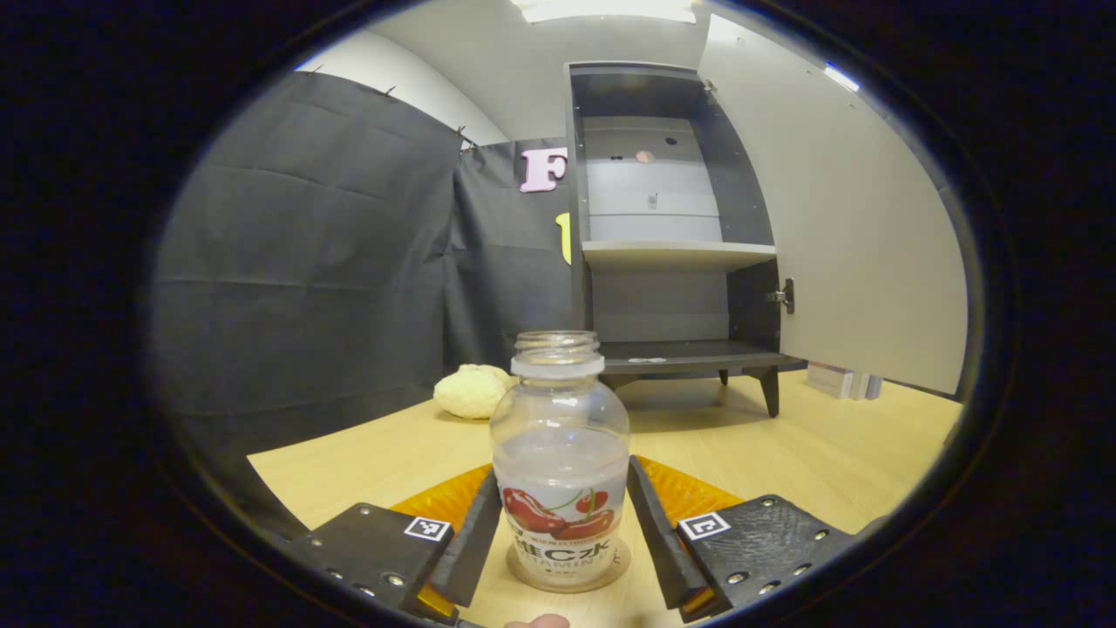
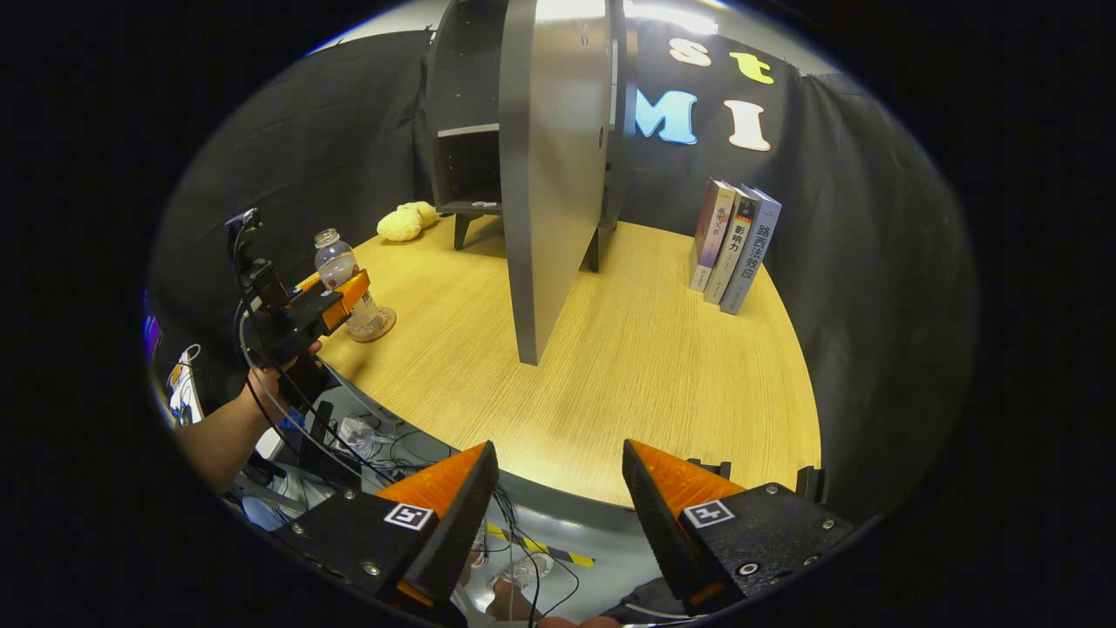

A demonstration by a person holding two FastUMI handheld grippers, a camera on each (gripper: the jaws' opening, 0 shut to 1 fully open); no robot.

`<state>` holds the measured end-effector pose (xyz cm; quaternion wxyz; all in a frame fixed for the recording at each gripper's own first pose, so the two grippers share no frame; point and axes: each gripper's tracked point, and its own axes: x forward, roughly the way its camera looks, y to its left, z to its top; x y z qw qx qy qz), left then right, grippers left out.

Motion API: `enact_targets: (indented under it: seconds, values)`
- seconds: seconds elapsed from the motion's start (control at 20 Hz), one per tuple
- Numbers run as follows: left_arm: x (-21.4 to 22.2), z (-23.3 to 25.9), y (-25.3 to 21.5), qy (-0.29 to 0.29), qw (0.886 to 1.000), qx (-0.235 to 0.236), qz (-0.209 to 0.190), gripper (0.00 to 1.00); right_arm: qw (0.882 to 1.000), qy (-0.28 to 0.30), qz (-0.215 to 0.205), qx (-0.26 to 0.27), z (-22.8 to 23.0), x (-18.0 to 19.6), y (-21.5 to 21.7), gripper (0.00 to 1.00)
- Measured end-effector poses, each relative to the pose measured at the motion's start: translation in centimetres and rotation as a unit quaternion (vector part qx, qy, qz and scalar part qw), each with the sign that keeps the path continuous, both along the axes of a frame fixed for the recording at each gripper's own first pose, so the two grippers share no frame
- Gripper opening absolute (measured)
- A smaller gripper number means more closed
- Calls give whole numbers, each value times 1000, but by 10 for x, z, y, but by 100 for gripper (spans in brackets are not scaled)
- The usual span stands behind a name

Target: Open the cabinet door with the right hand, grasp the bottle in the cabinet with the left hand and place it on the coaster, then close the cabinet door with the right hand.

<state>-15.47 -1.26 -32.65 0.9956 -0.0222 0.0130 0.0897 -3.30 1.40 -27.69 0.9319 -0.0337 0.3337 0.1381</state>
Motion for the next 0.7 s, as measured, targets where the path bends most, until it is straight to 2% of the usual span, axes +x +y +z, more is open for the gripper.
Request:
enact_targets:
  seconds: [0.25, 0.3, 0.35, 0.5, 0.55, 0.6, 0.7]
  values:
    - [-3, 24, 0, -12, 1000, 23, -7, 79, 1000, -3, -2, 0, 2, 1, 1, 89]
    - [-4, 28, 1, -13, 1000, 24, -7, 84, 1000, -6, -2, 0, 5, 0, -1, 89]
    - [-5, 31, 4, -14, 1000, 24, -7, 79, 1000, -9, -2, 1, 5, -1, -2, 89]
    - [-7, 42, 2, -15, 999, 31, -11, 79, 1000, -7, -11, 5, 5, 0, -5, 88]
    - [-8, 49, 4, -17, 999, 39, -8, 84, 1000, -7, -13, 8, 5, -3, -7, 89]
    - [-9, 57, 4, -22, 999, 46, -10, 79, 1000, -8, -15, 9, 5, -4, -7, 89]
    - [-9, 74, -3, -34, 998, 45, -22, 79, 1000, -11, -14, 11, 8, -5, -5, 88]
